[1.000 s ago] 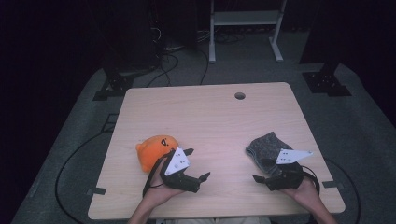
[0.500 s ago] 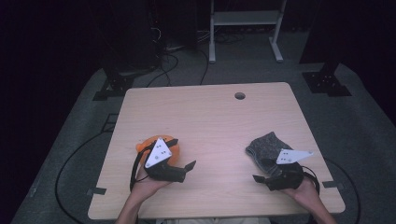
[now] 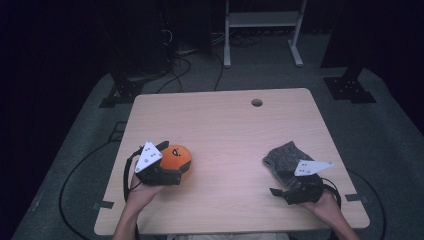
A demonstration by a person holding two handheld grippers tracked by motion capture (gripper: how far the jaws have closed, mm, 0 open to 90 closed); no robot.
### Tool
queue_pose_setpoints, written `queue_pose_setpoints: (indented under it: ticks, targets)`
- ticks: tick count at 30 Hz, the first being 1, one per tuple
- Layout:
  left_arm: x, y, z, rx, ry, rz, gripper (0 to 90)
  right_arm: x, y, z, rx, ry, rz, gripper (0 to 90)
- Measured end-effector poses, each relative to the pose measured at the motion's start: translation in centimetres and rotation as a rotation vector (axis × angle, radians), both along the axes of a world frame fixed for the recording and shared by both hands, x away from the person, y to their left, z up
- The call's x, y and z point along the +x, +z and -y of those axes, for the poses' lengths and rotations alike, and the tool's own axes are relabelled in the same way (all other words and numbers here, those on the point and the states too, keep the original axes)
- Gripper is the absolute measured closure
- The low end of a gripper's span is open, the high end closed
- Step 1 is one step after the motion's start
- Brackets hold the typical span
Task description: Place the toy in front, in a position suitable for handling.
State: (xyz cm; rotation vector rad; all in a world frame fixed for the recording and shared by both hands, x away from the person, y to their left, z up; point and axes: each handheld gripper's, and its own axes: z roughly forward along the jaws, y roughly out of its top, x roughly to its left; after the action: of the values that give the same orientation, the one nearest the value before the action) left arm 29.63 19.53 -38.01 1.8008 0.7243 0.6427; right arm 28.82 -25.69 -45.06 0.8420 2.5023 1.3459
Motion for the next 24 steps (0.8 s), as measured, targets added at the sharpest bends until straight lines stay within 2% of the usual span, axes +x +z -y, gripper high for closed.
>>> queue_pose_setpoints:
  ticks: [7, 11, 15, 17, 18, 19, 21, 24]
  targets:
    - [0.7, -0.9, -1.7, 0.008, 0.049, -0.031, 3.0, -0.1, 0.0, -0.1, 0.003, 0.007, 0.0, 25.6]
    - [1.0, -1.4, -2.2, 0.036, 0.069, -0.041, 3.1, -0.1, 0.0, -0.3, -0.001, 0.017, -0.001, 25.6]
    - [1.4, -2.1, -2.5, 0.049, 0.082, -0.069, 3.1, -0.2, 0.1, -0.3, 0.001, 0.023, 0.001, 25.6]
    - [1.7, -2.5, -2.7, 0.068, 0.096, -0.098, 3.2, -0.2, 0.1, -0.3, 0.003, 0.023, 0.005, 25.6]
    - [1.8, -2.7, -2.7, 0.06, 0.103, -0.106, 3.2, -0.2, 0.1, -0.2, 0.005, 0.021, 0.006, 25.6]
    - [1.9, -3.0, -2.8, 0.067, 0.109, -0.113, 3.5, -0.3, 0.2, -0.2, 0.005, 0.02, 0.006, 25.6]
    - [2.0, -3.3, -2.8, 0.106, 0.125, -0.114, 3.8, -0.3, 0.2, -0.2, 0.005, 0.021, 0.009, 25.6]
    - [2.2, -3.7, -2.9, 0.116, 0.134, -0.127, 4.4, -0.3, 0.3, -0.3, 0.006, 0.027, 0.013, 25.6]
